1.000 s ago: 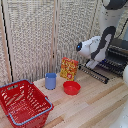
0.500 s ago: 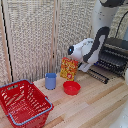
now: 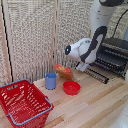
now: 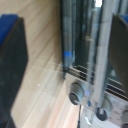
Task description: Extend the gripper towards the oven tray handle. Grasp the handle and carefully pull the tray out of the oven. Move the gripper above the red bowl. Grab the red bowl gently. Lift the bowl and place it onto the oven tray.
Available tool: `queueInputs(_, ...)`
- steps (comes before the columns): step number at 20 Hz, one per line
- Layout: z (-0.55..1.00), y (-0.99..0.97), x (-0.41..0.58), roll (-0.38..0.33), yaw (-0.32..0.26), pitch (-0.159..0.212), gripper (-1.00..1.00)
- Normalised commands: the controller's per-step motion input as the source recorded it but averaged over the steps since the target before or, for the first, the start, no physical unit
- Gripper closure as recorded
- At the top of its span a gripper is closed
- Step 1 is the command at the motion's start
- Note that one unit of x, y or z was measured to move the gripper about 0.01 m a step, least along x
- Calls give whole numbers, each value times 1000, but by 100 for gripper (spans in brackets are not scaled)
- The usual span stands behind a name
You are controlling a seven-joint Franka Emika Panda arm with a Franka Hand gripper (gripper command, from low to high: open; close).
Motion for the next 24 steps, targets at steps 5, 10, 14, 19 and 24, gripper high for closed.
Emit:
queueInputs(5,821,266,141,103,-60,0,-100)
queueInputs(10,543,431,72,191,-50,14,-100)
queueInputs(14,338,432,-24,258,-85,38,-100)
queueInputs(19,243,359,-23,288,-134,32,-100)
queueInputs(24,233,302,-45,292,-165,12,-100)
